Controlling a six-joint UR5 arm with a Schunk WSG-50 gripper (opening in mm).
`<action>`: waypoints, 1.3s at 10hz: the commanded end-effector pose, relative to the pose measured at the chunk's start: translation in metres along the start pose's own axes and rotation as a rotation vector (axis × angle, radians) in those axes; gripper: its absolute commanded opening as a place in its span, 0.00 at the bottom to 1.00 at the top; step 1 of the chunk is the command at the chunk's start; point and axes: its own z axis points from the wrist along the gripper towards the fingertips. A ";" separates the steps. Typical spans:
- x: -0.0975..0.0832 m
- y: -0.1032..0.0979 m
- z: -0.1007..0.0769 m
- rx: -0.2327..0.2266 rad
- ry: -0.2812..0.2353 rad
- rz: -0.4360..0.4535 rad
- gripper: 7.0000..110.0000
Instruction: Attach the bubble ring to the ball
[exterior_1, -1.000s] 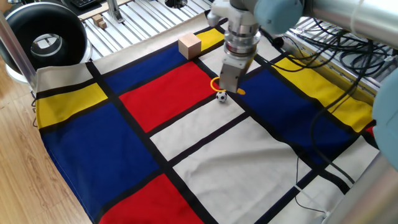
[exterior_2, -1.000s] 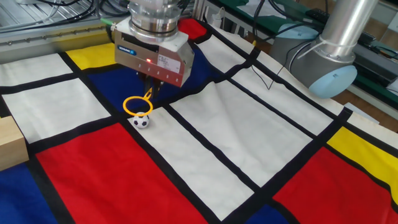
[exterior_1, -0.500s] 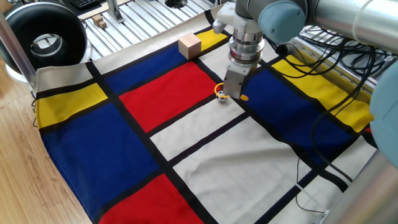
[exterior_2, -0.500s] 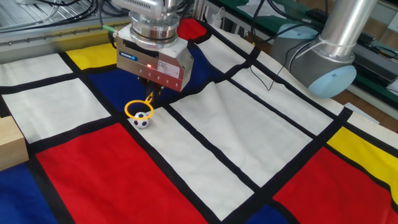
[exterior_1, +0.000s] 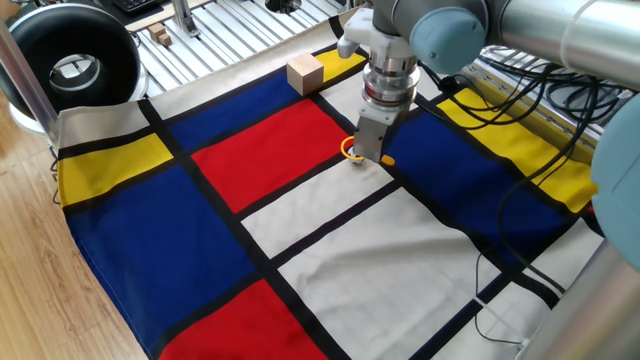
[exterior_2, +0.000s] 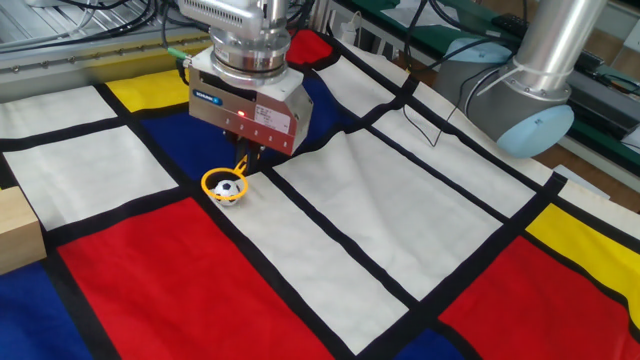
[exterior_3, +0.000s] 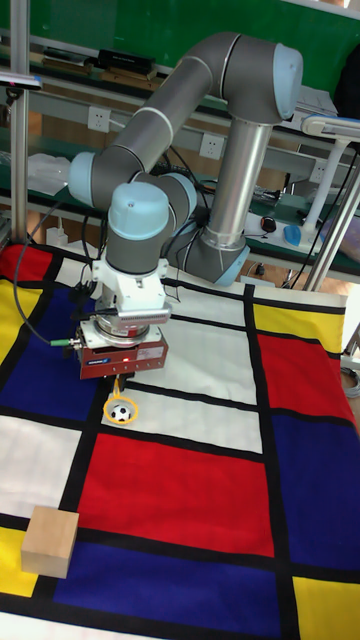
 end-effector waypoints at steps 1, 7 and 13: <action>0.004 -0.002 0.002 0.007 0.022 0.001 0.00; 0.006 -0.001 0.009 -0.008 0.035 0.002 0.00; 0.002 0.002 0.011 -0.030 0.023 -0.018 0.00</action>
